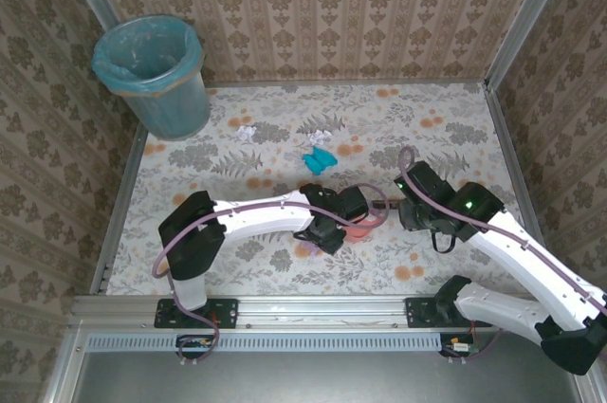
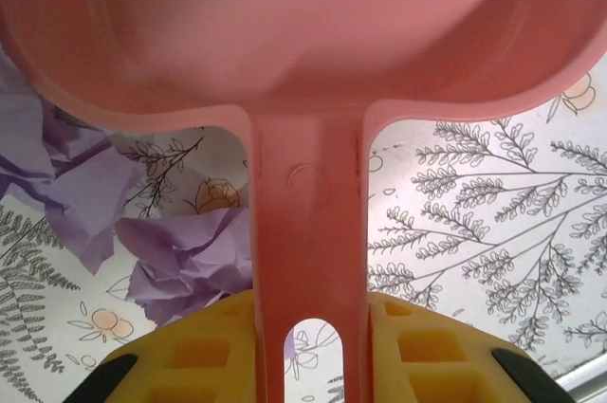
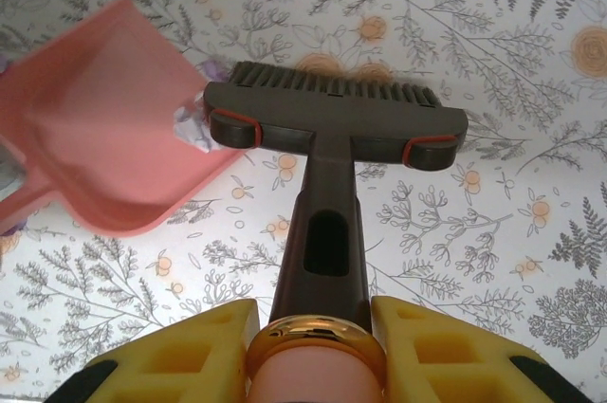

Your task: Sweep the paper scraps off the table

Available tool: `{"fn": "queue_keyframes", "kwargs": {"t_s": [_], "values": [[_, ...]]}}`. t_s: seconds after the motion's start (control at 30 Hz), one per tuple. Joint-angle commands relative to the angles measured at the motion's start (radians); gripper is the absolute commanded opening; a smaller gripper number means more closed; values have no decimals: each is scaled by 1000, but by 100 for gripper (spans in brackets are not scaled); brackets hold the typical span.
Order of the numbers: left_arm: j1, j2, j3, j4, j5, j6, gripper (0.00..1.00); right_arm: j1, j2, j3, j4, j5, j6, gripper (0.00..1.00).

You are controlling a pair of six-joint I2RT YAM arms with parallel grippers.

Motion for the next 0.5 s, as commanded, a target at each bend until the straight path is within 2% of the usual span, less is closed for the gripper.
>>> {"fn": "queue_keyframes", "kwargs": {"t_s": [0.0,0.23,0.47], "values": [[13,35,21,-17,-16,23,0,41,1,33,-54,-48,10,0],[14,42,10,37,-28,26,0,73,-49,48,-35,-116,7,0],[14,1,-39,129,-55,38,0,70,-105,40,-16,-55,16,0]]}}
